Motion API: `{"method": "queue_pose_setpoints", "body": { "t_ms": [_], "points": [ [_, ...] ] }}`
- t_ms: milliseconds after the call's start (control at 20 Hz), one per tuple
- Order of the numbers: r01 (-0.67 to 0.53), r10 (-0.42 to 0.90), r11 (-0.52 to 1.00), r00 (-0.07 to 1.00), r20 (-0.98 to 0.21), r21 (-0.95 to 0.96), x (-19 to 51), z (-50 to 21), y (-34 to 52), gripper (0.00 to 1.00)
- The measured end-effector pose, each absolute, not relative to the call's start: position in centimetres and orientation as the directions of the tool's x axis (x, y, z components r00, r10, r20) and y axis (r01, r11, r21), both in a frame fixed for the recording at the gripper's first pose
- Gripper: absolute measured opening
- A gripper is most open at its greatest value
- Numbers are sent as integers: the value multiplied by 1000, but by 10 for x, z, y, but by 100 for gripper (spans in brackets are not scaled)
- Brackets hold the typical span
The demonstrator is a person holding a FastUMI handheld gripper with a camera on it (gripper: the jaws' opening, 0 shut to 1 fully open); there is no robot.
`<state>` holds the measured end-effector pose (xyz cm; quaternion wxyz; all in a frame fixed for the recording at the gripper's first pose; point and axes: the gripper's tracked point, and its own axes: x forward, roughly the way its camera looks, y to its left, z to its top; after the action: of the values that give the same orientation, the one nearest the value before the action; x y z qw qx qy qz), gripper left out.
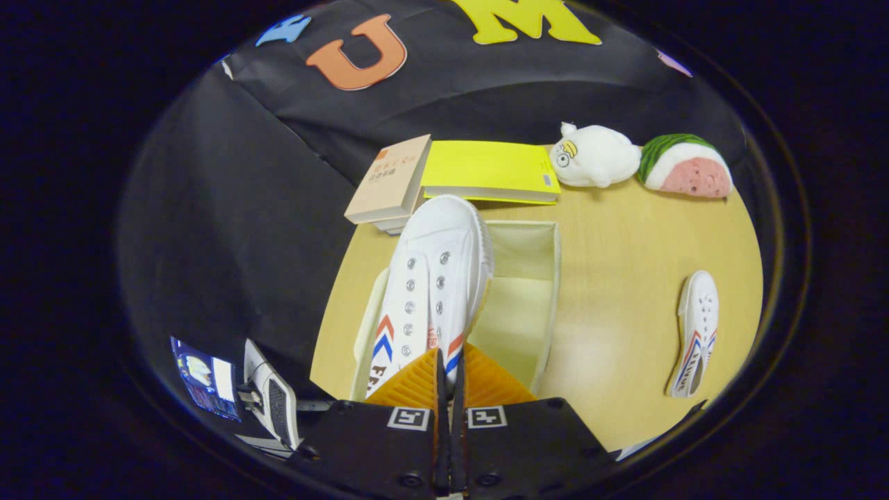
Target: Open the storage box then place both shoes into the box .Put the left shoe in first, then the right shoe, with the right side of both shoes facing outward in a uniform manner.
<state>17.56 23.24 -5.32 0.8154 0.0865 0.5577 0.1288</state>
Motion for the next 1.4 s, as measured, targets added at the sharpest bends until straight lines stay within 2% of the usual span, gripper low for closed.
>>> {"method": "queue_pose_setpoints", "body": {
  "t_ms": [400,600,800,1100,1150,1200,1350,1400],
  "points": [
    [45,262,958,264,-928,283,176,-148,266,6],
    [33,185,980,208,-961,196,180,-170,270,6],
    [55,178,981,146,-973,187,175,-179,278,7],
    [-119,103,989,122,-987,89,169,-168,269,16],
    [-135,92,988,144,-985,72,170,-162,268,18],
    [-160,89,985,150,-985,64,168,-154,268,24],
    [-215,69,976,97,-993,47,144,-132,262,47],
    [-228,50,973,110,-993,24,141,-121,258,55]
  ]
}}
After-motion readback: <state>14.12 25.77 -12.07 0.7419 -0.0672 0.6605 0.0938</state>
